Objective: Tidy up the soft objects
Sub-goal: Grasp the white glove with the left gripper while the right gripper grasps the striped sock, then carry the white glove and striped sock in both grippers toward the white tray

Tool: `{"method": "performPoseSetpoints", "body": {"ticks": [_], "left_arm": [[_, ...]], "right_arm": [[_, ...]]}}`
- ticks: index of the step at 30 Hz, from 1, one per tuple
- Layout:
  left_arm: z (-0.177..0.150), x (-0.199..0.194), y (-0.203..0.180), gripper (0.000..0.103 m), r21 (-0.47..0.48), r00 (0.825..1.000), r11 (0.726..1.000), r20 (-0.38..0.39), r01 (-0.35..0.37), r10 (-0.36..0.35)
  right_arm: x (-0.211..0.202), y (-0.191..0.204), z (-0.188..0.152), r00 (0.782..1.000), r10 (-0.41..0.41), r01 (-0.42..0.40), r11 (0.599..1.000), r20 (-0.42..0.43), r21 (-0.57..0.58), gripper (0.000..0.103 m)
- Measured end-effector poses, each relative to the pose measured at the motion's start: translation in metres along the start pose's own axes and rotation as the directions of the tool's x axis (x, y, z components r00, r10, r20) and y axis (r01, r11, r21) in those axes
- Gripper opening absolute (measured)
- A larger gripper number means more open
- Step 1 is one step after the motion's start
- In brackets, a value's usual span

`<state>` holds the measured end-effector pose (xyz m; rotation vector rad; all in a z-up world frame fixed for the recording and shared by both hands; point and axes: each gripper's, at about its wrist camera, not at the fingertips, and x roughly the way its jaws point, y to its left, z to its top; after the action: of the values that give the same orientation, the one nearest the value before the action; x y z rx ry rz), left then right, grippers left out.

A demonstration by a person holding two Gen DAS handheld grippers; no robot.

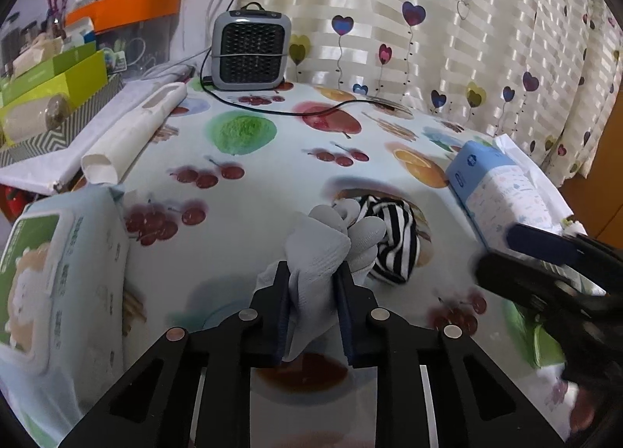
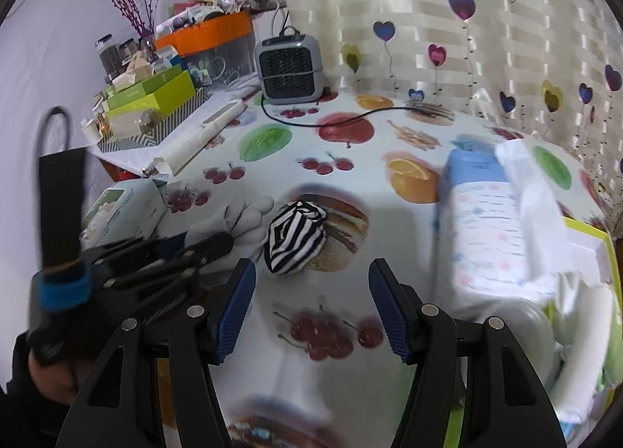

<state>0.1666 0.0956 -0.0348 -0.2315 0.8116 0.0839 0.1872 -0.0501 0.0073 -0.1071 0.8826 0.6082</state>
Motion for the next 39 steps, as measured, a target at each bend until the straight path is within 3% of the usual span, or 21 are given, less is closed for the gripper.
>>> {"method": "performPoseSetpoints", "body": {"ticks": [13,18,21,26,31,34,39], "left_arm": [[-0.006,-0.004,0.013,0.020,-0.043,1.000,0.999,0.011,0.010,-0.009],[-0.006,-0.002,0.011,0.022,-0.037,1.000,0.999,0.016,0.009,-0.008],[-0.007,0.000,0.010,0.030,-0.041,1.000,0.999,0.018,0.013,-0.012],[-0.006,0.002,0.002,0.050,0.003,1.000,1.000,0.021,0.018,-0.018],[-0.006,0.008,-0.001,0.055,0.037,1.000,0.999,0.017,-0.008,0.007],[-0.005,0.011,0.000,0.055,0.041,1.000,0.999,0.006,-0.007,0.007],[-0.005,0.012,0.000,0.039,0.062,0.999,0.997,0.002,-0.051,0.051]], "right_arm": [[0.064,0.007,0.020,0.996,-0.002,0.004,1.000,-0.085,0.022,0.061],[0.081,0.008,0.019,0.993,-0.009,0.010,1.000,-0.118,0.011,0.041],[0.080,0.009,0.018,0.993,-0.007,0.007,1.000,-0.116,0.001,0.026],[0.074,0.005,0.013,0.994,-0.007,0.009,1.000,-0.112,0.013,0.022],[0.060,0.002,0.007,0.996,-0.008,0.011,1.000,-0.093,0.024,0.021],[0.050,0.002,0.004,0.997,-0.011,0.013,1.000,-0.080,0.022,0.020],[0.033,0.001,0.000,0.998,-0.006,0.008,1.000,-0.054,0.031,0.020]]}}
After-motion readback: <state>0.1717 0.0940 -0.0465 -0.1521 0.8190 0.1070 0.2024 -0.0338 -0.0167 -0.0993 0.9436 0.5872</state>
